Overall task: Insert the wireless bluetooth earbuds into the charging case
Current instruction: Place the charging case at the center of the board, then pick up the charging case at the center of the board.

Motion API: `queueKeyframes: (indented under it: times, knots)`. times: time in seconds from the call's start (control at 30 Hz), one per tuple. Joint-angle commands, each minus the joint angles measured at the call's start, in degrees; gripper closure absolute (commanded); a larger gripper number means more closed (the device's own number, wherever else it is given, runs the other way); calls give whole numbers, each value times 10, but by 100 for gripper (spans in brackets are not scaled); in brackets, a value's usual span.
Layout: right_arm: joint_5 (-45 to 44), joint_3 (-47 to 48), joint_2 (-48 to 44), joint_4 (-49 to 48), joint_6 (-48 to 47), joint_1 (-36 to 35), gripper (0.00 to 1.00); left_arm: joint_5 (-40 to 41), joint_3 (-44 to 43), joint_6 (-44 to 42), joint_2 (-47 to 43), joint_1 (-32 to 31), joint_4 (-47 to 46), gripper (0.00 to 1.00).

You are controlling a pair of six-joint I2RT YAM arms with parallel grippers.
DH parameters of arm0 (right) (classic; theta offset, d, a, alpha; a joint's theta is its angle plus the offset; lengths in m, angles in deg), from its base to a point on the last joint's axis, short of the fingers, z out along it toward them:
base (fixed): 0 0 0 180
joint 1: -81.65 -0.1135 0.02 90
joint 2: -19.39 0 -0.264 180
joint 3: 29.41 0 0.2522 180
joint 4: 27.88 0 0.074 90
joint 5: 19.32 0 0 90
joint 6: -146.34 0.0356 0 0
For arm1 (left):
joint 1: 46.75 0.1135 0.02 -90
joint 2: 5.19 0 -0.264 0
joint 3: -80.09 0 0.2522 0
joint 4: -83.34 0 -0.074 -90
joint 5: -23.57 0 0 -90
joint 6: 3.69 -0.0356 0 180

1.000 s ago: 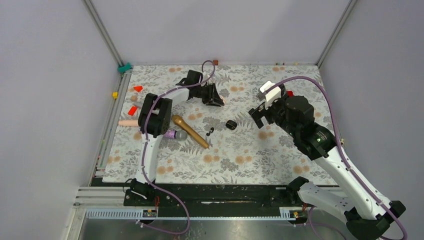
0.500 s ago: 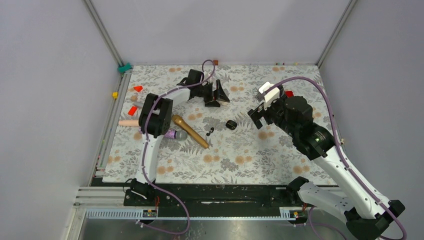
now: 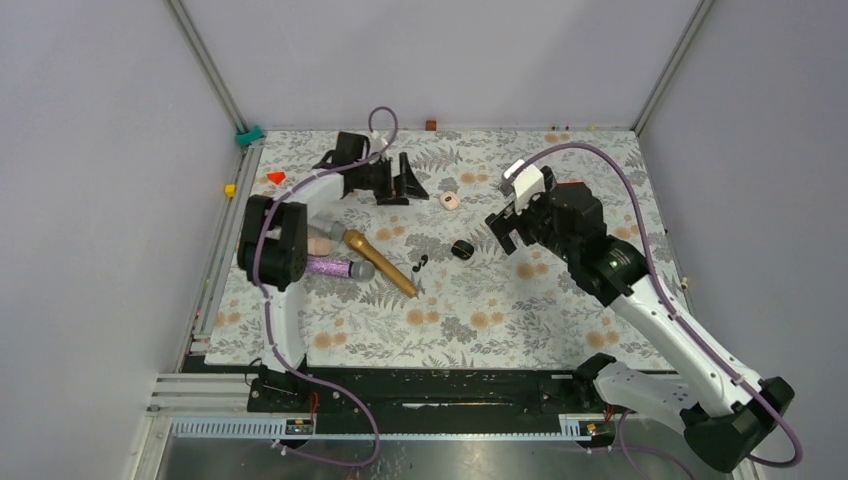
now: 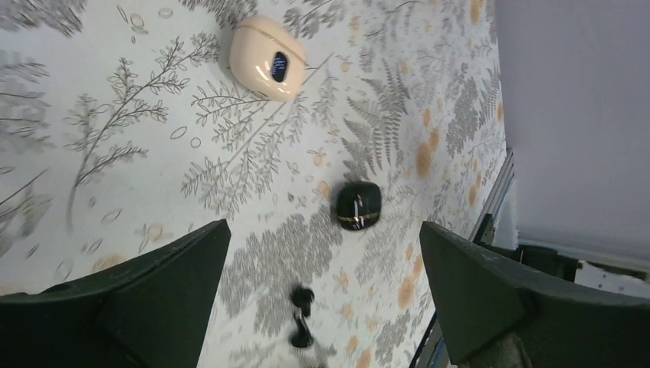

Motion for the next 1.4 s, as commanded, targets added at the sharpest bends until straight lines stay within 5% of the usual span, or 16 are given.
queueKeyframes:
  times: [0.0, 0.3, 0.43, 0.57, 0.83, 1.37]
  knots:
    - [7, 18, 50, -20, 37, 5, 1, -41, 31, -135, -175, 42, 19, 1]
    - [-80, 188, 318, 104, 74, 11, 1, -94, 58, -417, -372, 163, 288, 2]
    - [-125, 365, 502, 231, 86, 16, 0, -75, 121, -536, -420, 191, 391, 1]
    - [-78, 523, 640, 338, 156, 27, 1, -74, 192, -578, -451, 217, 417, 1]
    - [-95, 624, 753, 371, 204, 26, 1, -119, 251, -591, -460, 245, 416, 1]
    - [-169, 612, 803, 388, 126, -27, 0, -158, 280, -638, -499, 262, 417, 1]
